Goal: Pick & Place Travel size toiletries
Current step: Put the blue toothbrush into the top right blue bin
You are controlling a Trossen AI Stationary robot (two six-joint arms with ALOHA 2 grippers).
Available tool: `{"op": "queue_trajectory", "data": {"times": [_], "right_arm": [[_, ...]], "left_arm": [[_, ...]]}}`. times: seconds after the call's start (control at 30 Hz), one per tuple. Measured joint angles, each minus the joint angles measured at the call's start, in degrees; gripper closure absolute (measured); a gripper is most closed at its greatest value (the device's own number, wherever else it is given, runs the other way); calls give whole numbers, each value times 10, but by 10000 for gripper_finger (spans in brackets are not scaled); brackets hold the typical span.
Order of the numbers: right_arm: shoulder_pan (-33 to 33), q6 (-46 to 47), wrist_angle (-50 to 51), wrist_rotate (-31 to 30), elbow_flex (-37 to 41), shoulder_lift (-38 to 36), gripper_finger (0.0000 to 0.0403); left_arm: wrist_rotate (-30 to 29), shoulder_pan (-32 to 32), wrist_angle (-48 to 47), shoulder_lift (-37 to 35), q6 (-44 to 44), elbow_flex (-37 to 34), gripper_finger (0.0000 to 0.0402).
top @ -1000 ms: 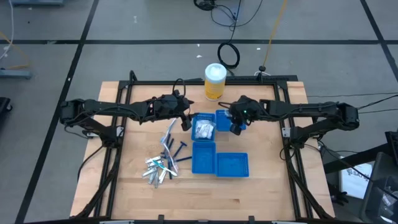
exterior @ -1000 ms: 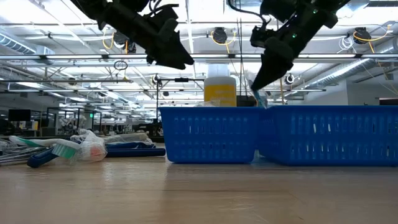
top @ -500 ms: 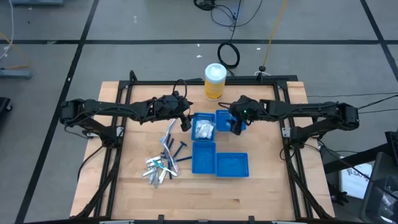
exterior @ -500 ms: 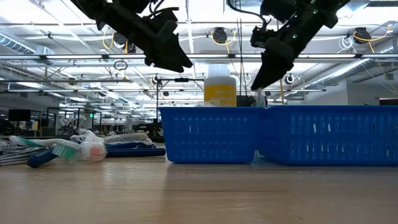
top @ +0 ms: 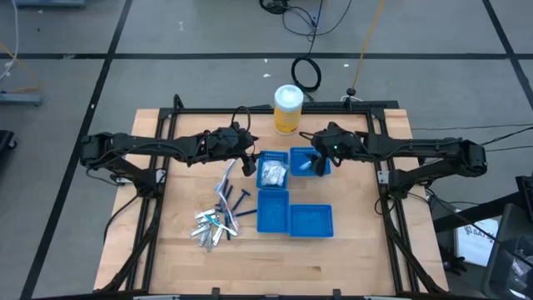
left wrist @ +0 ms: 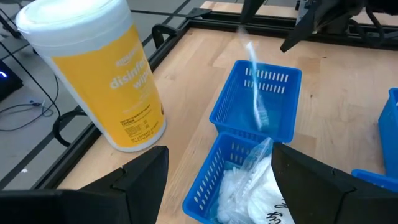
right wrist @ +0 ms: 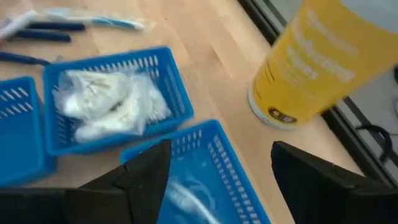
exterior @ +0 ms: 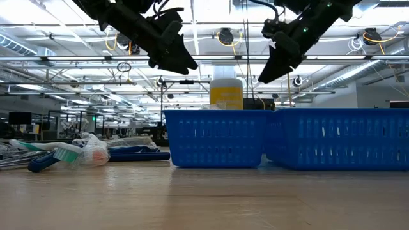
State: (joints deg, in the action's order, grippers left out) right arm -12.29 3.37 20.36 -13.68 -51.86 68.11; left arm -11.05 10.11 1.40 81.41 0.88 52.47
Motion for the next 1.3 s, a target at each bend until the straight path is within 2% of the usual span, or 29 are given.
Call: {"op": "queue_trajectory", "data": {"times": [0.2,0.33,0.5,0.63,0.93,1.1,1.3], "right_arm": [[0,25,50,0,0,0,149],[3,40,52,2,0,0,149],[17,20,32,2,0,-12,149],[27,-28,-36,2,11,-31,149],[35,-100,-246,4,98,-67,149],[35,-105,-271,4,123,-89,149],[35,-113,-304,5,147,-113,149]], "left_arm": [[0,0,-20,0,1,0,124],[-12,0,-79,0,1,0,124],[-35,0,-213,0,108,0,124],[-34,-6,-293,0,197,-4,124],[-23,-6,-308,1,354,-66,124],[-16,-13,-364,8,439,-82,124],[-4,-23,-349,33,492,-90,124]]}}
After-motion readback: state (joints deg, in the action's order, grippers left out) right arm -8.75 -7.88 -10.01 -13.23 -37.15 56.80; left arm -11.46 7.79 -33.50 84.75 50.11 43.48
